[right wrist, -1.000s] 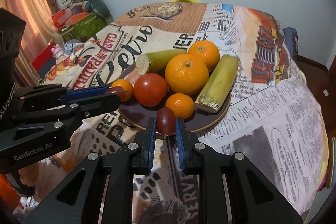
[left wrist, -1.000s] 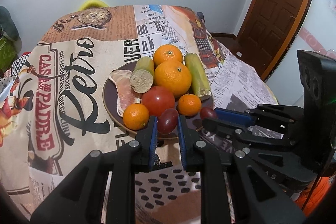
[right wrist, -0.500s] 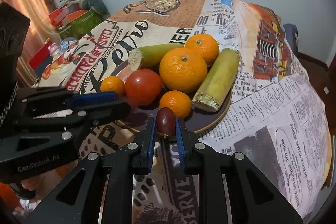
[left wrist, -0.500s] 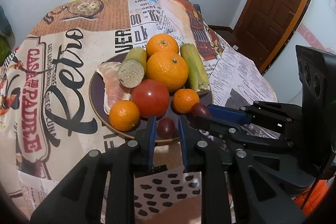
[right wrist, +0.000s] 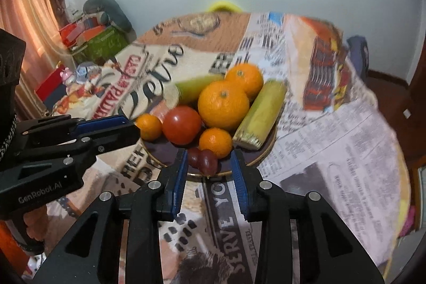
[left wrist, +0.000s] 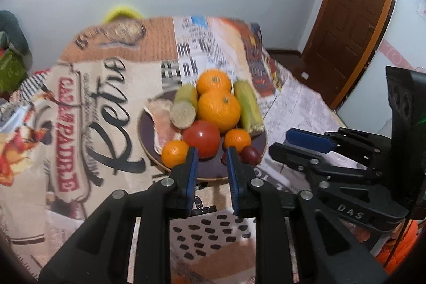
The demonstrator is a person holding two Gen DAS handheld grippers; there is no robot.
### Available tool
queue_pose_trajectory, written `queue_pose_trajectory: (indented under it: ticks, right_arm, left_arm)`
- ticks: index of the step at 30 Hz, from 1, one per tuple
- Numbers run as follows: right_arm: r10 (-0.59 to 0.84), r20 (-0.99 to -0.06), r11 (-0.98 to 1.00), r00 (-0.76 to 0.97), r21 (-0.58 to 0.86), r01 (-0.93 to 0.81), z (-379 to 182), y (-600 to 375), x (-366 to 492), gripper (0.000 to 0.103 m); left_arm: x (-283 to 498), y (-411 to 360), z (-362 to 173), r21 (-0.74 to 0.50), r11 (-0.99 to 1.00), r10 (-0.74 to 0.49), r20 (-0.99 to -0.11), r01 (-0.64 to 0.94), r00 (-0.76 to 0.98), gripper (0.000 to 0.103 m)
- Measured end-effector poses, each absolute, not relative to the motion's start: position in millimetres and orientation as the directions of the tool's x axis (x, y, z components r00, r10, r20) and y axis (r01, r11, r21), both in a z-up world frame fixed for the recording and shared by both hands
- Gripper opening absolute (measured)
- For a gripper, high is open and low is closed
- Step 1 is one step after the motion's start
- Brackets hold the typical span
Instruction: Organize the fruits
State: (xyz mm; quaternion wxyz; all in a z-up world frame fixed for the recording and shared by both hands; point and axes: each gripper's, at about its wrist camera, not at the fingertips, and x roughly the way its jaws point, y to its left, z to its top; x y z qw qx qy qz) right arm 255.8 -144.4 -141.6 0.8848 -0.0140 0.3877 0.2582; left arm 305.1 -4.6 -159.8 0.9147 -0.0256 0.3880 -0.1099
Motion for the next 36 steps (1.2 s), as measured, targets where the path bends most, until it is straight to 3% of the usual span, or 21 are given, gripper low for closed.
queue_pose_trajectory:
  ticks: [16,20,23,27,29,35,36]
  right_arm:
    - [0.49,-0.345,0.869,0.801,0.119,-0.481,19,-174,118,0.03]
    - [0.489,-0.279,0.872,0.826,0.122,-0.475,36,-180,86,0.034]
    - [0.48,-0.241,0.877,0.843,0.125,-0.464,41,-181,69,0.045]
    - [0.475,-0.218,0.88,0.853,0.12,-0.459,43,-179,55,0.049]
    - [0.455,-0.2,0.891,0.868,0.107,-0.442,41,-176,51,0.064]
    - [0.404,-0.174,0.915,0.898,0.066,-0.399,39,-169,46,0.08]
    - [0.398,-0.17,0.917,0.902,0.06,-0.393,39,-168,45,0.081]
  left_arm:
    - [148,-2,-1,-0.055,0.982,-0.19,-0.337,0.182,0.922,0.024]
    - [103,-1,20,-0.039,0.986,-0.167,-0.247,0.162,0.954,0.043]
    - [81,-2,27,-0.029,0.987,-0.158,-0.212,0.156,0.964,0.047]
    - [62,-2,31,-0.03,0.989,-0.151,-0.189,0.147,0.97,0.064]
    - [58,-2,31,-0.032,0.99,-0.143,-0.18,0.139,0.973,0.071]
    - [50,-1,28,-0.032,0.991,-0.131,-0.18,0.128,0.975,0.083]
    - [50,-1,28,-0.033,0.992,-0.128,-0.182,0.124,0.975,0.089]
